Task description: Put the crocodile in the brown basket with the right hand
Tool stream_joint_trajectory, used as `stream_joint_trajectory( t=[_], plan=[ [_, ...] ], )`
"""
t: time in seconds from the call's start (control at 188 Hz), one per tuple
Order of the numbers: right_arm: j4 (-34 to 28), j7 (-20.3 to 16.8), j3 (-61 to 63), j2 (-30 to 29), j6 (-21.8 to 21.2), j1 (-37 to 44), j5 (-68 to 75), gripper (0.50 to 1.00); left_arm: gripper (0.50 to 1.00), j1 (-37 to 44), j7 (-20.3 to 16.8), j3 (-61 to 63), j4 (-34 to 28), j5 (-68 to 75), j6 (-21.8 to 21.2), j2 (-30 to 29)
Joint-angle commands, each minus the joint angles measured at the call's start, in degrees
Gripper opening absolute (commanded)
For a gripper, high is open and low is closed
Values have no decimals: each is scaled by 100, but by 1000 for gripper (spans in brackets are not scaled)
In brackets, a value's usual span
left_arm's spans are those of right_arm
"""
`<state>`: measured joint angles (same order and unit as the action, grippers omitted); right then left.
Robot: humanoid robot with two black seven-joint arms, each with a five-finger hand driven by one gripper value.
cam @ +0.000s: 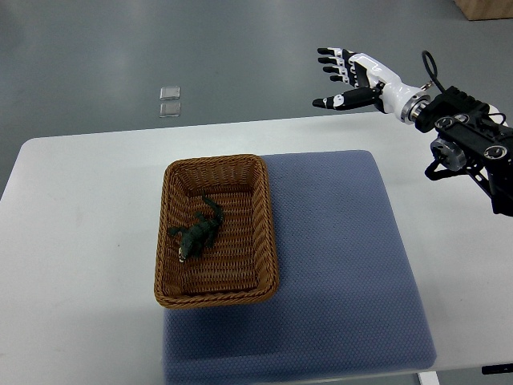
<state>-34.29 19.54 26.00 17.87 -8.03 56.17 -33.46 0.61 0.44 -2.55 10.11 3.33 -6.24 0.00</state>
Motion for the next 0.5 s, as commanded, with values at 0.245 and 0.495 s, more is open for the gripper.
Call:
stream_joint_trajectory(
  t=[0.245,0.495],
  plan=[
    [405,-90,11,235,232,-625,2194,913,1000,0,0,9,0,-7,0,0],
    [388,-82,19,235,144,-941,2388,913,1000,-8,8,0,0,-7,0,0]
  ],
)
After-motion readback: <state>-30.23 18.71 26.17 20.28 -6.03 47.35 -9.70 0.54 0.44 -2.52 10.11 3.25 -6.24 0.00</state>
